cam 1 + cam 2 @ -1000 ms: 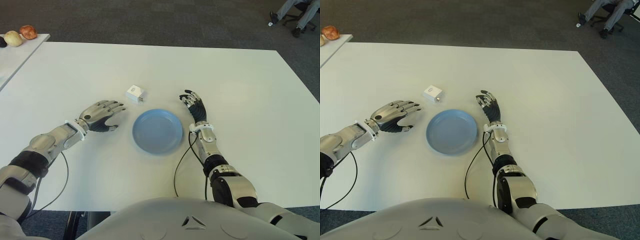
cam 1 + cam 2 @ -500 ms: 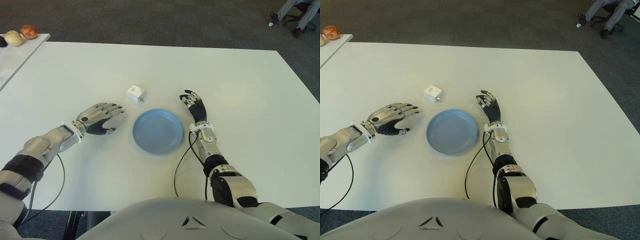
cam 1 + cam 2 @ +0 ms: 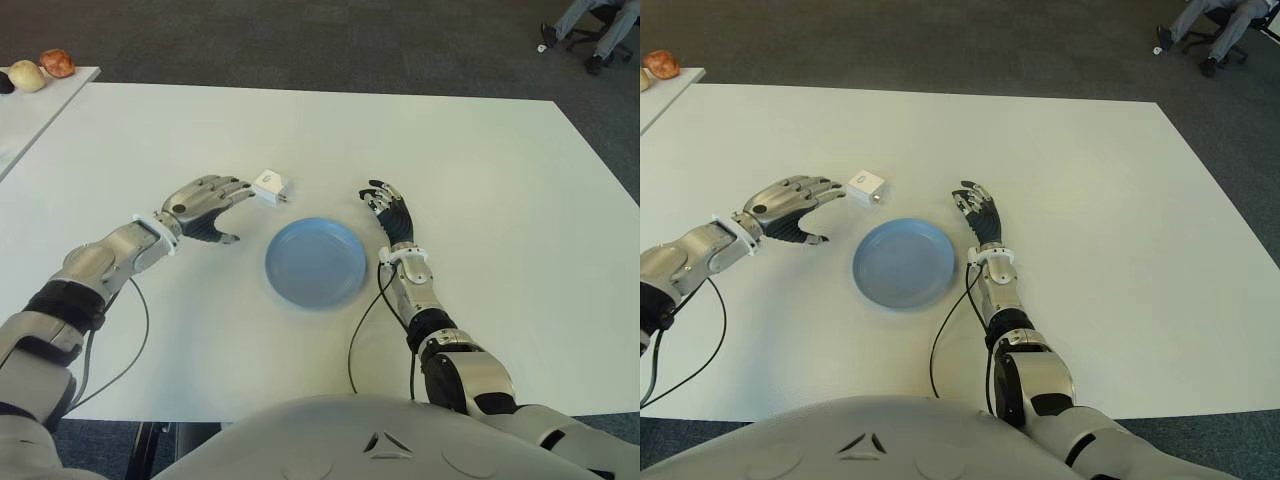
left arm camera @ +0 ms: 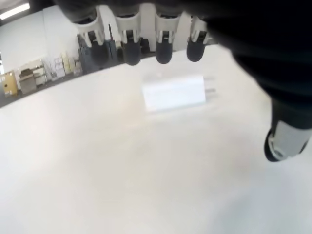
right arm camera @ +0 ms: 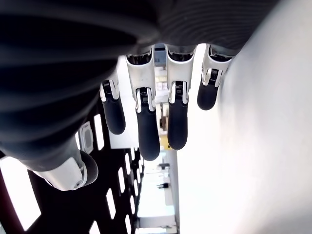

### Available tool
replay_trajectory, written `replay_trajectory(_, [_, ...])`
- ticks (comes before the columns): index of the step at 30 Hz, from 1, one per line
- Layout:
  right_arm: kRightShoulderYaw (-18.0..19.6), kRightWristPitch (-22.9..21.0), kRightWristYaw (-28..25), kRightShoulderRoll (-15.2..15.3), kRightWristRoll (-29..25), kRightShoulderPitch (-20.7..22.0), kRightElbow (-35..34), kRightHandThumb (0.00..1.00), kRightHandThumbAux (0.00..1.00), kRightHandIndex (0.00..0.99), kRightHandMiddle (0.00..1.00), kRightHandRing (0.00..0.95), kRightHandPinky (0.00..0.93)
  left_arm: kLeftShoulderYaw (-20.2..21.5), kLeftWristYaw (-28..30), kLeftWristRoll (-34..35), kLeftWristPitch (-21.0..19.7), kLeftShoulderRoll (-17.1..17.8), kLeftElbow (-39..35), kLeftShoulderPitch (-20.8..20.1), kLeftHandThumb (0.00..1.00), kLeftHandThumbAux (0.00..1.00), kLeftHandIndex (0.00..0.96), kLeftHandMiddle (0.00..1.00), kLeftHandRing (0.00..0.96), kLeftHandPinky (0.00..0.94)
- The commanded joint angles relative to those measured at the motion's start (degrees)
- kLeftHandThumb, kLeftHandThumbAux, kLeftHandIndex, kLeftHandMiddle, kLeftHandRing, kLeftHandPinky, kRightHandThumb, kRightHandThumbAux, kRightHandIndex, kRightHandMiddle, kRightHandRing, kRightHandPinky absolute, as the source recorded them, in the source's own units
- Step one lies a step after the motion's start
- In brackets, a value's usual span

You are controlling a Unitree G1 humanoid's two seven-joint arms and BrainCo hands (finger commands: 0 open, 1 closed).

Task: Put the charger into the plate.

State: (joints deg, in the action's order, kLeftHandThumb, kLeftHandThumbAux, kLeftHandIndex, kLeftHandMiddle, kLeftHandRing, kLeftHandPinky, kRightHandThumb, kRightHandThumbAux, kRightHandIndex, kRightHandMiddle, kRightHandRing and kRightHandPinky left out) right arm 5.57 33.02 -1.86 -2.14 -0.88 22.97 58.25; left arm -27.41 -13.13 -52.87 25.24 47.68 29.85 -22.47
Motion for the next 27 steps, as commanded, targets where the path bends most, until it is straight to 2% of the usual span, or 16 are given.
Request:
replay_trajectory(1, [0.15, -2.92, 0.51, -0.19, -0.10, -3.15, 2.65, 0.000, 0.649, 0.236, 0.394, 0.305, 0.148, -0.39, 0.57, -1.07, -1.10, -1.84, 3.08, -2.27, 0.000, 0.516, 0.000, 0.001, 0.000, 0.005])
replay_trajectory(27, [-0.16, -3.40, 1.43, -0.66, 0.06, -3.44, 2.12, 0.000, 0.661, 0.217, 0.387, 0.306, 0.169, -4.31, 0.72, -2.95, -3.68, -9.90, 15.36, -13.48, 0.000, 0.474, 0.000, 0.000, 0.000, 0.000])
